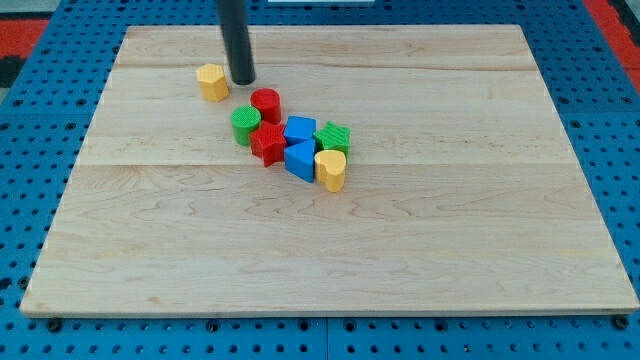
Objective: Move the green star bottom right side of the yellow heart
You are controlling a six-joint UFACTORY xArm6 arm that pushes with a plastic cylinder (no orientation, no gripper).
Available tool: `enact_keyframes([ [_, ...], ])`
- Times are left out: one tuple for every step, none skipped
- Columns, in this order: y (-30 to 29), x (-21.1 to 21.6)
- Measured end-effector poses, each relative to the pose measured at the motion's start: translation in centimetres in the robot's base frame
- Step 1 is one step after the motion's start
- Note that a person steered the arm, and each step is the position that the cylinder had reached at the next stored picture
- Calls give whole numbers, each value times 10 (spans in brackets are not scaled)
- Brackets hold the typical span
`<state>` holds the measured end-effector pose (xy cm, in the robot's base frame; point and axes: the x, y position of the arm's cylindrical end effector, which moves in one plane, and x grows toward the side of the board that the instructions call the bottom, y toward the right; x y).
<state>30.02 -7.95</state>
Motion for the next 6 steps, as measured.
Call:
enact_keyframes([
  [76, 4],
  [80, 38],
  [51, 79],
  [40, 92],
  [90, 98],
  [115, 123],
])
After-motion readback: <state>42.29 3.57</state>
